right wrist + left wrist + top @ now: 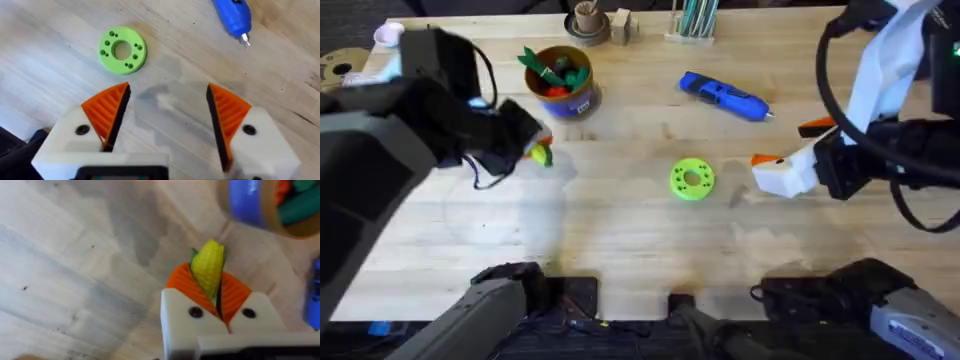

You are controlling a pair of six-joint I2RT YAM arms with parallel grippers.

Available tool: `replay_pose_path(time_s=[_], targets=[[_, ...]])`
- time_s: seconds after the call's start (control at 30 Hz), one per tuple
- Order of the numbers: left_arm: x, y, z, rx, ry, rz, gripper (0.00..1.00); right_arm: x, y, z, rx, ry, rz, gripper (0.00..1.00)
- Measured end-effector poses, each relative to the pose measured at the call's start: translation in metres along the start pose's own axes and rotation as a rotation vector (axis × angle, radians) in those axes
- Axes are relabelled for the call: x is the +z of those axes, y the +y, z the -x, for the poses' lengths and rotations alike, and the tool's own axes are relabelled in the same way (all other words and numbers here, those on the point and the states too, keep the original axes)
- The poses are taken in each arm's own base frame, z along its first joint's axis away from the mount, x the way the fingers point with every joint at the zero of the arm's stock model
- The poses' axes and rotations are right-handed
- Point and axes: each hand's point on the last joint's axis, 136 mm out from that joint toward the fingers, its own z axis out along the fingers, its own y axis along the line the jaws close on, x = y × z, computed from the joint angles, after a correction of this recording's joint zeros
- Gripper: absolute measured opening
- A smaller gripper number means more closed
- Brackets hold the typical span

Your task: Pick up the gripper from the table and insert it into the empty holder that is missing its gripper. Then pick up a screw, insert it into the mounting hole, and use the screwdriver to tighten it. Finally, clean up the table by picking up the vegetable and placing it into the bucket.

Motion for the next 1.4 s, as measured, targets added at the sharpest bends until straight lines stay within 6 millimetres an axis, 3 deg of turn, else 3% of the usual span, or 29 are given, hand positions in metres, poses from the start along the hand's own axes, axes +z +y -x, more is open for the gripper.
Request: replay_pose_path(time_s=[0.27, 0.67, 0.87, 1.07, 1.2, 1.23, 1.27, 1.4], targets=[[-0.038, -0.064, 0.054, 0.138, -0.19, -0.213, 0.019, 0.0, 0.0, 0.0, 0.0, 0.0, 0.0, 0.957], [-0.063, -0.106, 0.097, 0.201, -0.402, -0.373, 0.019, 0.0, 0.0, -0.002, 0.001, 0.01, 0.002, 0.957], [-0.041, -0.121, 0.113, 0.187, -0.404, -0.412, 0.019, 0.0, 0.001, -0.005, 0.003, 0.018, 0.003, 0.957], [0.001, -0.12, 0.104, 0.172, -0.289, -0.398, 0.019, 0.0, 0.001, -0.005, 0.003, 0.021, 0.003, 0.957], [0.014, -0.118, 0.1, 0.165, -0.25, -0.387, 0.023, 0.0, 0.001, -0.005, 0.003, 0.021, 0.003, 0.957], [0.015, -0.118, 0.1, 0.166, -0.246, -0.387, 0.05, 0.0, 0.001, -0.005, 0.003, 0.021, 0.003, 0.956], [0.016, -0.118, 0.099, 0.164, -0.243, -0.388, 0.151, 0.0, 0.001, -0.005, 0.003, 0.021, 0.004, 0.957], [0.015, -0.12, 0.098, 0.163, -0.232, -0.4, 0.76, 0.0, 0.001, -0.005, 0.003, 0.021, 0.004, 0.957]])
